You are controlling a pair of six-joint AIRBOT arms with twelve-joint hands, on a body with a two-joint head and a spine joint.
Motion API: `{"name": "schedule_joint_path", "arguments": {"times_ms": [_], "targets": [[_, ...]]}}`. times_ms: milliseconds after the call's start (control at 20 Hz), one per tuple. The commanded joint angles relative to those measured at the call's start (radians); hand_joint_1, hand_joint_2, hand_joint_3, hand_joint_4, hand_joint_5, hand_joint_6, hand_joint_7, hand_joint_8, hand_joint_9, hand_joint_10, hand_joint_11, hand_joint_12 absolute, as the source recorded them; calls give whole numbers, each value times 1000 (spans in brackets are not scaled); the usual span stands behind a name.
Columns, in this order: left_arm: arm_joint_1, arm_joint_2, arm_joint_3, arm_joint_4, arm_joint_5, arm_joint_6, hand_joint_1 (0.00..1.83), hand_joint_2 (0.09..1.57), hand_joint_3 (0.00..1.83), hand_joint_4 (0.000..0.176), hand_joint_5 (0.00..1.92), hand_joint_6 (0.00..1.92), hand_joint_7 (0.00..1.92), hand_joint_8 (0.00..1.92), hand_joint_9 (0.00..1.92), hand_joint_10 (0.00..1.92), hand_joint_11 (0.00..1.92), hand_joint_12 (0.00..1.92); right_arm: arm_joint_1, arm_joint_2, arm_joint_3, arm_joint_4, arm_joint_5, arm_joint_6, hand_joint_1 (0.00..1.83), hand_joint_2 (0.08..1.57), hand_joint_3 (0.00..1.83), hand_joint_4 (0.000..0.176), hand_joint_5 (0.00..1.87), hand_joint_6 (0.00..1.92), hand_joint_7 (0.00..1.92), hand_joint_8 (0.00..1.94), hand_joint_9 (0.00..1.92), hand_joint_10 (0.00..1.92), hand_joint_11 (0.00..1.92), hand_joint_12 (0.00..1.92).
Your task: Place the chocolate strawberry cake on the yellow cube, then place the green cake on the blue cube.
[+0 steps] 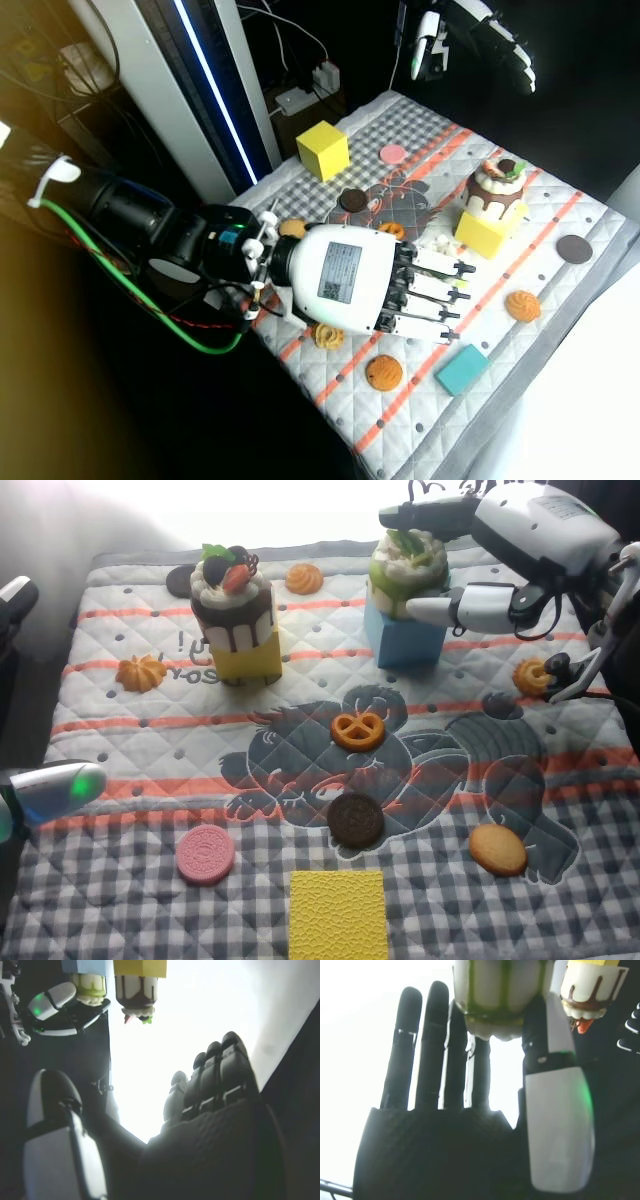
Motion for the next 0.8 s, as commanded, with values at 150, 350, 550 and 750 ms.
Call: {"name": "schedule_joint_path", "arguments": {"times_ms": [150, 350, 550, 750], "targets": [[-3, -3, 6, 16, -128, -10, 837, 866, 5, 170, 0, 0, 0, 0, 0, 0, 0, 0, 5, 3, -3, 1, 97, -2, 931, 1096, 1, 8, 346, 0, 554, 4, 669, 5, 276, 1047], [-2, -5, 7, 13, -128, -10, 847, 864, 3, 176, 0, 0, 0, 0, 0, 0, 0, 0, 5, 3, -6, 1, 101, -2, 930, 1080, 0, 25, 245, 0, 505, 0, 621, 1, 215, 1039], [-1, -6, 7, 12, -129, -10, 847, 867, 3, 171, 0, 0, 0, 0, 0, 0, 0, 0, 5, 7, -12, 1, 115, -2, 962, 1057, 0, 25, 188, 2, 423, 0, 544, 0, 159, 948], [1, -8, 7, 9, -129, -10, 832, 856, 0, 176, 0, 0, 0, 0, 0, 0, 0, 0, 3, 11, -18, 0, 126, -2, 930, 1046, 0, 35, 150, 11, 364, 3, 412, 8, 1, 886]]}}
